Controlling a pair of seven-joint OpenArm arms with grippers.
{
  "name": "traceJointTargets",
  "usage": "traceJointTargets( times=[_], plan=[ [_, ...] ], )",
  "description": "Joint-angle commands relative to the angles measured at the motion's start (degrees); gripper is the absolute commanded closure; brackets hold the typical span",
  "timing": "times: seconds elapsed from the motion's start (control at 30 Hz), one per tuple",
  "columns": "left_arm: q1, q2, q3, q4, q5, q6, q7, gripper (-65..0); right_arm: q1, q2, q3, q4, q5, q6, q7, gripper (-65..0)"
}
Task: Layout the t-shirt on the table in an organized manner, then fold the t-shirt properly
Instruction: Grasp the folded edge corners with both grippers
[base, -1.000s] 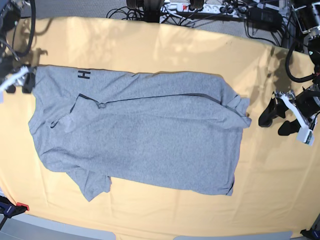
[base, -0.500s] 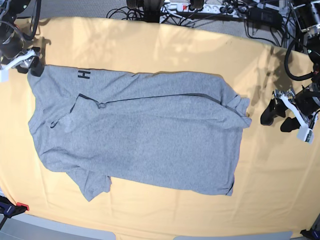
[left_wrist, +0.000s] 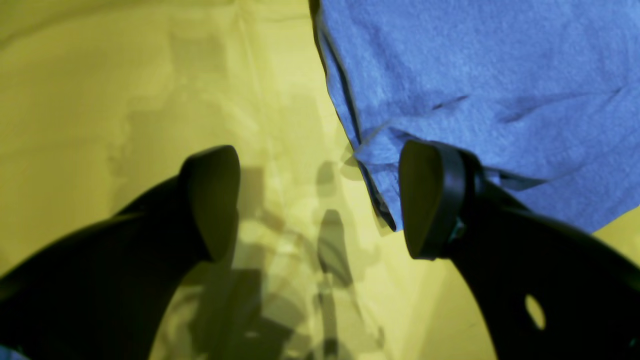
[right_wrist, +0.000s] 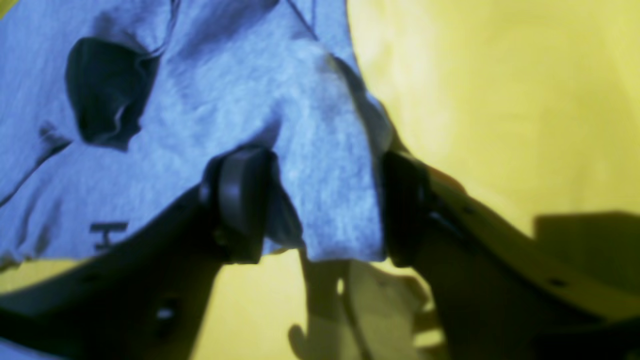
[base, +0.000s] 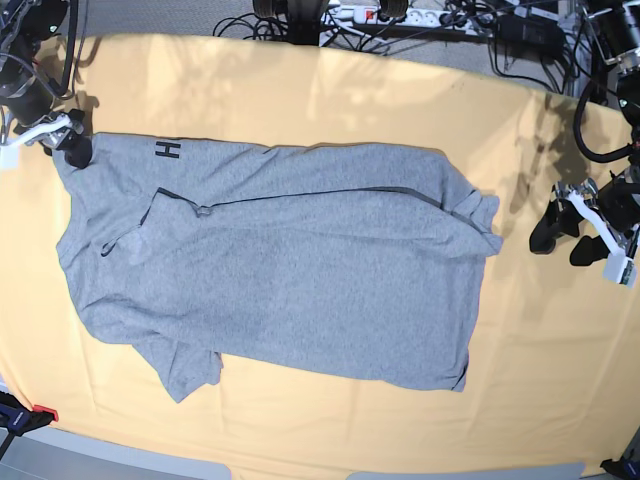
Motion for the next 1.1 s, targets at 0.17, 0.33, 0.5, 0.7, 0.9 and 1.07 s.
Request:
traceJointTargets(
  times=[0.17,0.33,0.5,0.7,0.9,1.07],
  plan=[
    [-0.4,3.0,-5.7,0.7,2.8,5.9,-1.3,-49.4,0.0,1.0,0.2,0.6,1.1,1.3,-0.4,-0.1],
    [4.2,10.2,-12.1,0.7,3.9,7.7,-1.9,-49.4,0.0,1.2,0.2,0.6,1.4,1.3,-0.9,-0.1],
    [8.6,15.9,-12.3,0.7,4.2,7.5,-4.5,-49.4,0.0,2.0,0.2,0.6,5.9,1.3,-3.8,-0.1],
    [8.9,19.6,-8.8,0.7,5.8,7.5,-4.8,-49.4,0.0,3.7,0.2,0.6,6.4,1.3,-4.1,-0.1],
    [8.7,20.2,1.2,0.7,14.3,8.5,-10.2,-49.4,0.0,4.8,0.2,0.6,6.4,1.3,-4.1,-0.1],
    [8.6,21.6,3.6,0.7,16.3,9.5,-12.4,-49.4,0.0,5.0,0.2,0.6,6.4,1.3,-4.1,-0.1]
  ],
)
